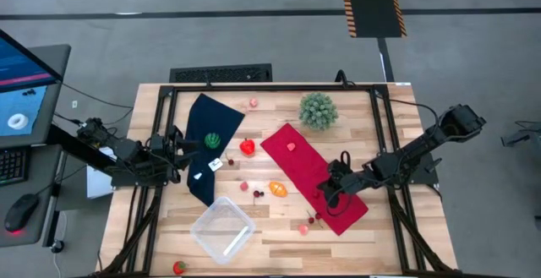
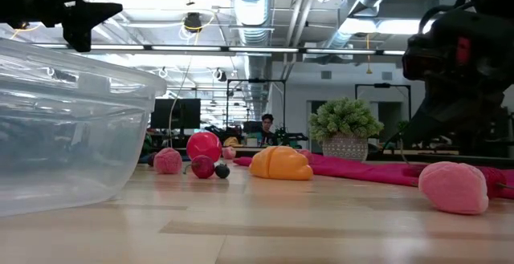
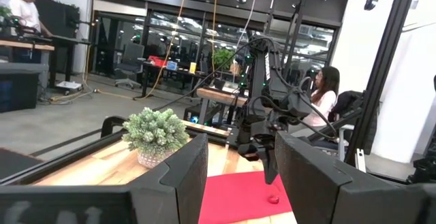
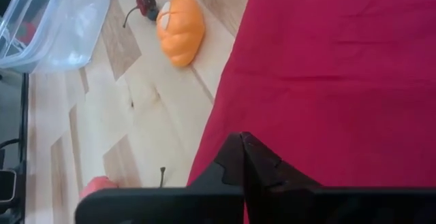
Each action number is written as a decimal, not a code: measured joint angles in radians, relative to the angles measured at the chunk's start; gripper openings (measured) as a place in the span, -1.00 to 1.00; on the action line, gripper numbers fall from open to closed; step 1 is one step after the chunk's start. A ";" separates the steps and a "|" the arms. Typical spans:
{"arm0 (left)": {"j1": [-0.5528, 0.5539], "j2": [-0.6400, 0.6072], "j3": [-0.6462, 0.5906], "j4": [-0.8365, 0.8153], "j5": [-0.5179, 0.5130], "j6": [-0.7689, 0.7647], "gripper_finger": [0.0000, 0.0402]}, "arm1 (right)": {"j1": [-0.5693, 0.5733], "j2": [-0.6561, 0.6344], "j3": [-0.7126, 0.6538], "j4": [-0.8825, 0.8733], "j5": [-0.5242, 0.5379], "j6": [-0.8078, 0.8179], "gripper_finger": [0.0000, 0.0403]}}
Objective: Pick and placing Produce into tupperware
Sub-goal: Put the cherry into the transparent bin
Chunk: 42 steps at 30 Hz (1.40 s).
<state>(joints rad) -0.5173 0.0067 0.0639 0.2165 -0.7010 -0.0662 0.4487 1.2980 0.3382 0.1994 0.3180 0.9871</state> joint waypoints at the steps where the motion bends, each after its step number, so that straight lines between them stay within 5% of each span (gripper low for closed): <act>1: 0.000 0.000 0.000 0.001 0.000 0.000 -0.19 | -0.006 0.000 0.000 0.004 0.000 0.000 -0.93; 10: 0.000 0.000 0.000 0.002 -0.030 0.004 -0.19 | -0.034 0.000 0.024 0.145 -0.021 -0.143 -0.95; 22: 0.000 0.000 0.000 0.000 -0.030 0.005 -0.19 | -0.010 0.060 0.274 0.143 -0.031 -0.421 -0.95; 42: 0.000 0.000 0.001 -0.002 -0.030 0.004 -0.19 | -0.079 0.709 0.997 0.007 -0.284 -0.734 -0.93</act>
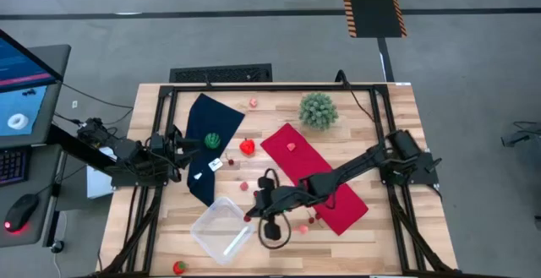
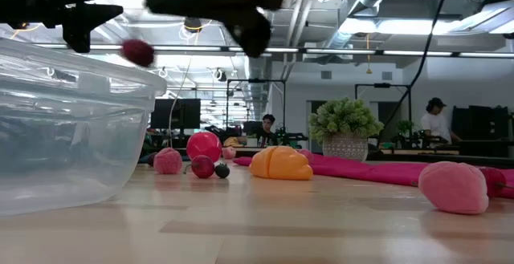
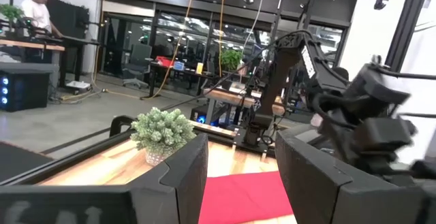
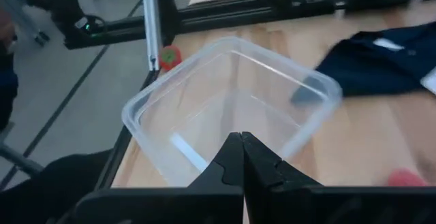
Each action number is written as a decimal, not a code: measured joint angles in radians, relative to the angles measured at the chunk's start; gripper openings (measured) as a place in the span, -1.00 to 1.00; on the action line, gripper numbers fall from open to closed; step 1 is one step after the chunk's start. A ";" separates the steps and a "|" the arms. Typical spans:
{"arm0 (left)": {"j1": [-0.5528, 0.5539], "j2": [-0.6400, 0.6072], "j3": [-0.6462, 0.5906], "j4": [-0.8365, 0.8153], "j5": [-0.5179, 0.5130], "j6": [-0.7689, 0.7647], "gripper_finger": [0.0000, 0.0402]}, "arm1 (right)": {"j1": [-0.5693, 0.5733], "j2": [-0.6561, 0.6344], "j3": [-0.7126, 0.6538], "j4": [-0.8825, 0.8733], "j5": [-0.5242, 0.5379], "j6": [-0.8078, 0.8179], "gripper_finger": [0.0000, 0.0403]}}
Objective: Pick and placing Produce into tupperware
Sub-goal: Put the cherry into the transparent bin
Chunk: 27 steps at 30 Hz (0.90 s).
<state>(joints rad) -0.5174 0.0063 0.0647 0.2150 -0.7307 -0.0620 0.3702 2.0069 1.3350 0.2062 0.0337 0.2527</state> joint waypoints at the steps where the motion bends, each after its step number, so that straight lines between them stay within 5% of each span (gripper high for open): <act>1: 0.000 0.000 0.000 0.000 0.000 0.001 -0.19 | 0.000 0.021 0.030 0.007 -0.029 -0.001 -0.93; 9: 0.000 0.000 0.000 0.000 0.000 0.001 -0.19 | -0.012 0.152 0.173 -0.049 -0.115 -0.024 -0.85; 19: 0.000 0.000 0.000 0.001 0.000 0.004 -0.19 | -0.038 0.144 0.185 -0.047 -0.134 -0.025 -0.29; 27: 0.000 0.000 0.000 0.007 -0.029 0.022 -0.19 | -0.068 0.023 0.184 -0.301 -0.140 -0.104 0.14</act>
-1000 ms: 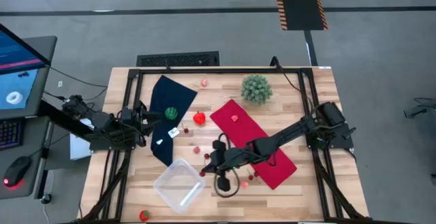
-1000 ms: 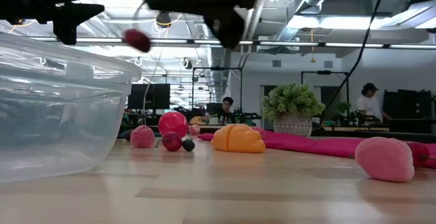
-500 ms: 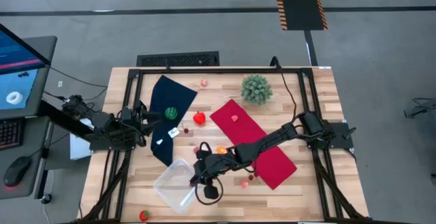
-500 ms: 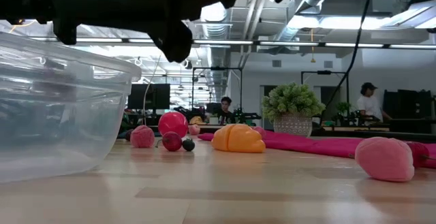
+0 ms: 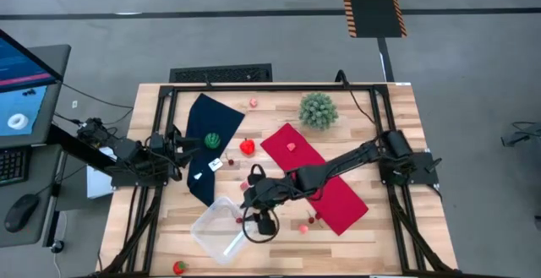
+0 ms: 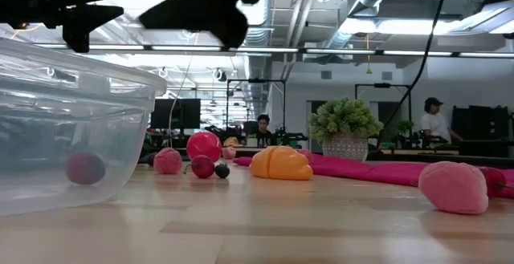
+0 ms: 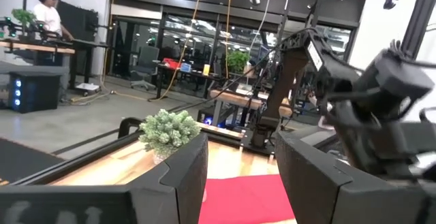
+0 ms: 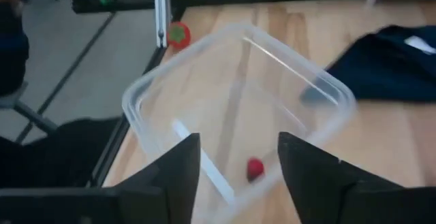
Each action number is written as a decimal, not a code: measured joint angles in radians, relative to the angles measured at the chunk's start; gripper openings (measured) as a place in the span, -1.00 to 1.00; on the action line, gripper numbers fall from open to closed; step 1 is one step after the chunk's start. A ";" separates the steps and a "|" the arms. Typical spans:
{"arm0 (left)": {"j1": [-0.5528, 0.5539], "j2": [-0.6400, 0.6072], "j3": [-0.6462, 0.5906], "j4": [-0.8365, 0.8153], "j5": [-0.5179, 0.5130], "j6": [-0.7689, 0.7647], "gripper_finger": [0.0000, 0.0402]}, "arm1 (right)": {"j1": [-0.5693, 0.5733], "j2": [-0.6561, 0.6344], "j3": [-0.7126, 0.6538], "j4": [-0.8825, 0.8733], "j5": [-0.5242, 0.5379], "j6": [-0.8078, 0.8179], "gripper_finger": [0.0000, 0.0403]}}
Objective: Pick and placing Produce into tupperware
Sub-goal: Put the cherry into the transparent bin
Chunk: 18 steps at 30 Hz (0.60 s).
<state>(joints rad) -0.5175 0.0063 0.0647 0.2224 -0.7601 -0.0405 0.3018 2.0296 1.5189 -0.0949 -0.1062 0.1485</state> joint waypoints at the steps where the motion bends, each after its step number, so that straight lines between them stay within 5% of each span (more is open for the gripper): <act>1: 0.000 0.000 0.000 0.000 0.000 0.002 -0.19 | -0.005 -0.022 0.000 -0.045 0.000 -0.006 0.16; 10: 0.000 0.000 0.000 0.000 0.000 0.001 -0.19 | -0.001 -0.187 0.001 -0.515 0.037 0.146 0.21; 18: 0.000 0.000 0.000 0.002 -0.010 0.006 -0.19 | 0.094 -0.193 -0.014 -0.716 0.060 0.327 0.21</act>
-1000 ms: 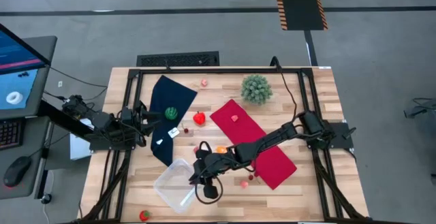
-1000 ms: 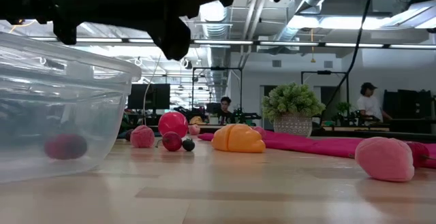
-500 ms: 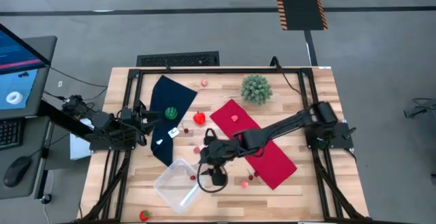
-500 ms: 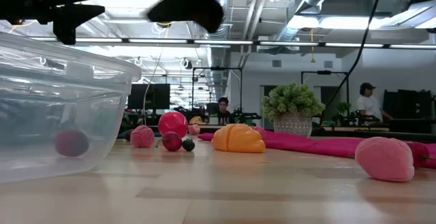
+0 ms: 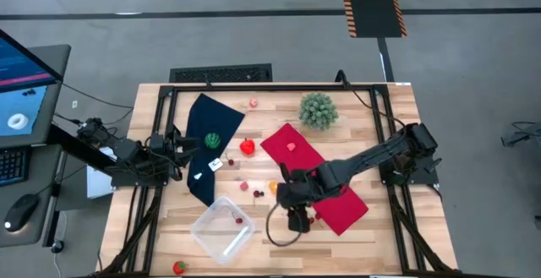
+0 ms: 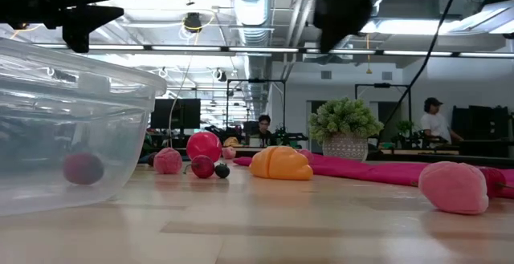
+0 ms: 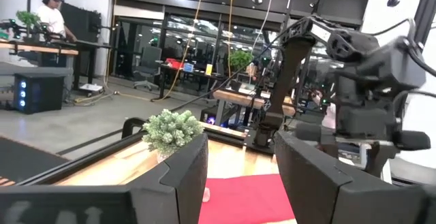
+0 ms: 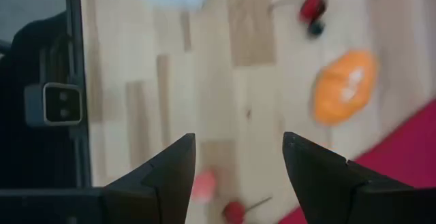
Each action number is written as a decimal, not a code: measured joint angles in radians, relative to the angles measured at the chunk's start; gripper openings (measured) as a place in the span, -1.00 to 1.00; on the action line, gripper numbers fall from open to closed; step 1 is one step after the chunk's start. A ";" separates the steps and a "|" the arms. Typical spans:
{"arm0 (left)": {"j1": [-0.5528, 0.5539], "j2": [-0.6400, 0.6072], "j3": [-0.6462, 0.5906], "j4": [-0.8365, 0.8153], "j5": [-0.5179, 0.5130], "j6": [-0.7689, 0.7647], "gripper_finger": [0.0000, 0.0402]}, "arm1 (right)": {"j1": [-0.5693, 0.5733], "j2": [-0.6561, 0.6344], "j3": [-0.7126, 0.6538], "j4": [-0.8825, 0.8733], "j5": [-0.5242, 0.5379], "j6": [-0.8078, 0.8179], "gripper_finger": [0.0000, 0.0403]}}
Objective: Pick and placing Produce into tupperware
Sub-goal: Put the cherry into the transparent bin
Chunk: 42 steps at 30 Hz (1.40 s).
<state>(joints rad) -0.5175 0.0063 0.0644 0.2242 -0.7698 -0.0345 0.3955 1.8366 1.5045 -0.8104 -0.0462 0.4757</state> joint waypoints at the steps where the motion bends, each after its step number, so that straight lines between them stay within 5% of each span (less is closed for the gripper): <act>1: 0.000 0.000 0.000 0.003 -0.001 0.000 -0.19 | 0.014 0.000 -0.009 -0.001 0.002 0.030 0.21; 10: 0.000 0.000 0.000 0.007 -0.002 0.000 -0.19 | 0.160 0.000 -0.096 -0.179 0.109 0.444 0.21; 24: 0.000 0.000 0.000 0.022 -0.065 -0.027 -0.19 | 0.266 0.000 -0.237 -0.122 0.158 0.983 0.21; 34: 0.000 0.000 0.000 0.021 -0.065 -0.028 -0.19 | 0.283 0.034 -0.298 0.139 0.158 1.010 0.21; 42: 0.000 0.000 -0.001 0.019 -0.066 -0.033 -0.19 | 0.277 0.110 -0.287 0.144 0.097 0.990 0.21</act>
<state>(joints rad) -0.5171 0.0066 0.0635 0.2429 -0.8358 -0.0673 0.6724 1.9465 1.2179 -0.6663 0.0507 1.4653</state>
